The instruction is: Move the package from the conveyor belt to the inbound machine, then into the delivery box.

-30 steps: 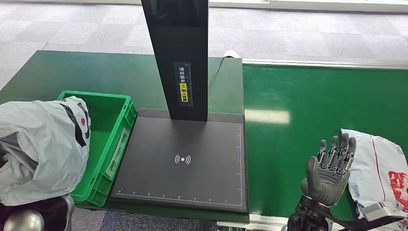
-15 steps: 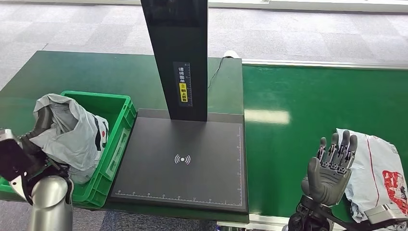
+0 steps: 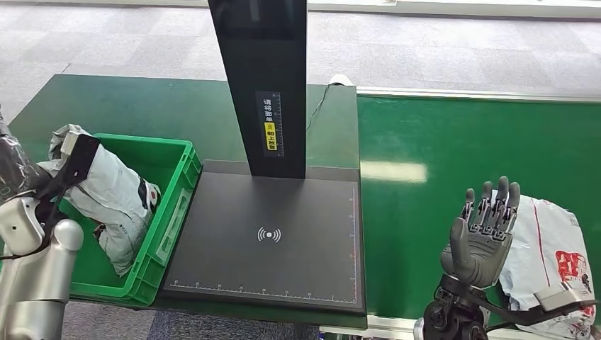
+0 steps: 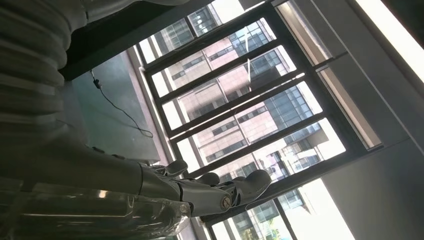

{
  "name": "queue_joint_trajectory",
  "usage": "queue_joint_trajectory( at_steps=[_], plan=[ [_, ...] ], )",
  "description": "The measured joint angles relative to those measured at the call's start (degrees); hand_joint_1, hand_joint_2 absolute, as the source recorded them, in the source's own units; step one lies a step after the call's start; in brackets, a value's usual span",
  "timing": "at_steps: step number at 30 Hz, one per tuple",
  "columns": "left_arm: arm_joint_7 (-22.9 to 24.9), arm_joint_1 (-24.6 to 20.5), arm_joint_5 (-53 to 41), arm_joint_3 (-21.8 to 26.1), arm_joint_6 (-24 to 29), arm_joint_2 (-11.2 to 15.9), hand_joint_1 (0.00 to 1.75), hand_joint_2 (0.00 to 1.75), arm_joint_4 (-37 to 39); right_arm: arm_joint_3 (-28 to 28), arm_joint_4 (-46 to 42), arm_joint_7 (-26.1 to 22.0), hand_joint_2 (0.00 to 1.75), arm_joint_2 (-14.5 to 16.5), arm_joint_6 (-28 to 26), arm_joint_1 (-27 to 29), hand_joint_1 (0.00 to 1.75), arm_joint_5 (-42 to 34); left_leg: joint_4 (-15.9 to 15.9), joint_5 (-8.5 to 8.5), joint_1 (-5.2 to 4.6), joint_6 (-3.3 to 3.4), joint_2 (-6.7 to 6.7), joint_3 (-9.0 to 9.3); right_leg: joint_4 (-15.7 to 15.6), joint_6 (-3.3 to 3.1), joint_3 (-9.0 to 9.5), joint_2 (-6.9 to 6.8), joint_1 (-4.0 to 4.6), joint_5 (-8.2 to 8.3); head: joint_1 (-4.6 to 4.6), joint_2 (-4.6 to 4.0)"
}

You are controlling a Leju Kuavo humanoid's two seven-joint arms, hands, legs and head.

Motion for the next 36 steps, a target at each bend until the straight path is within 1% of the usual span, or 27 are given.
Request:
queue_joint_trajectory(
  at_steps=[4, 7, 10, 13, 17, 20, 22, 25, 30, 33, 36],
  plan=[
    [3.31, -2.72, -7.34, -0.08, -4.75, 3.22, 0.00, 1.75, 2.21, 0.37, 0.80, 0.01, 1.75, -0.02, -0.19, -0.34, 0.00, 0.00, 0.00, 0.01, 0.00, -0.01, -0.01, -0.01, 0.00, 0.00, -0.01, 0.00, 0.00, 0.00, 0.00, 0.00],
    [3.62, -4.36, -9.60, -0.28, -8.08, 5.08, 0.00, 1.75, 2.18, 0.50, 1.45, 0.01, 1.75, -0.02, -0.09, -0.47, 0.00, 0.00, 0.00, 0.01, 0.00, -0.01, 0.00, -0.02, 0.00, 0.00, -0.02, 0.00, 0.00, 0.00, 0.01, 0.00],
    [2.93, -5.91, -9.12, -0.61, -10.81, 6.98, 0.00, 1.75, 1.05, 0.60, 2.17, -0.01, 1.75, -0.02, 0.31, -0.50, 0.00, -0.02, 0.00, 0.01, 0.01, -0.01, 0.00, -0.03, 0.00, 0.00, -0.04, 0.00, 0.01, 0.00, 0.02, 0.00],
    [0.62, -8.19, -4.39, -1.59, -13.81, 9.74, 0.00, 1.75, -0.48, 0.62, 3.06, -0.08, 1.75, -0.03, 0.76, -0.55, 0.00, -0.15, 0.01, 0.01, 0.03, -0.02, 0.01, -0.05, 0.00, 0.00, -0.08, 0.01, 0.04, 0.00, 0.02, 0.00],
    [-2.56, -13.13, 6.72, -4.23, -17.99, 13.69, 0.00, 1.75, -1.32, 0.60, 4.20, -0.14, 1.75, -0.06, 1.05, -0.80, 0.00, -0.40, 0.01, 0.02, 0.06, -0.03, -0.01, 0.02, 0.01, 0.00, -0.10, 0.00, 0.07, 0.00, 0.01, 0.00],
    [-3.98, -16.59, 15.61, -7.02, -21.99, 15.42, 0.00, 1.75, -2.12, 0.48, 4.73, -0.24, 1.75, -0.02, 1.26, -0.90, 0.00, -0.52, 0.02, 0.07, 0.06, -0.06, -0.05, 0.24, 0.02, -0.01, -0.11, -0.01, 0.07, 0.01, 0.01, 0.00],
    [-4.04, -18.89, 19.52, -9.35, -24.90, 16.25, 0.00, 1.75, -2.70, 0.38, 4.97, -0.30, 1.75, -0.01, 1.39, -0.91, 0.00, -0.48, 0.03, 0.08, 0.06, -0.06, -0.07, 0.23, 0.02, -0.01, -0.11, -0.02, 0.07, 0.01, 0.02, 0.00],
    [-3.50, -22.84, 22.54, -13.20, -28.83, 17.33, 0.00, 1.75, -3.00, 0.25, 5.25, -0.36, 1.75, 0.00, 1.57, -0.93, 0.00, -0.30, 0.03, 0.08, 0.06, -0.06, -0.07, 0.22, 0.02, -0.01, -0.11, -0.02, 0.06, 0.01, 0.03, 0.00],
    [-2.25, -28.60, 23.28, -18.38, -32.12, 18.53, 0.00, 1.75, -3.00, 0.15, 5.81, -0.37, 1.75, -0.01, 1.80, -1.01, 0.00, -0.20, 0.03, 0.08, 0.06, -0.06, -0.05, 0.22, 0.02, -0.02, -0.11, -0.01, 0.06, 0.02, 0.01, 0.00],
    [-1.72, -30.38, 24.22, -20.72, -34.10, 19.73, 0.00, 1.75, -3.14, 0.12, 6.15, -0.39, 1.75, -0.05, 1.84, -1.14, 0.00, -0.41, 0.02, 0.08, 0.06, -0.06, -0.04, 0.22, 0.02, -0.02, -0.11, 0.00, 0.07, 0.02, 0.01, 0.00],
    [-1.50, -31.15, 26.70, -22.60, -35.58, 21.46, 0.00, 1.75, -3.63, 0.09, 6.42, -0.39, 1.75, -0.17, 1.85, -1.16, 0.00, -0.91, 0.01, 0.08, 0.07, -0.07, -0.02, 0.22, 0.03, -0.02, -0.13, 0.00, 0.08, 0.02, 0.01, 0.00]
  ],
)
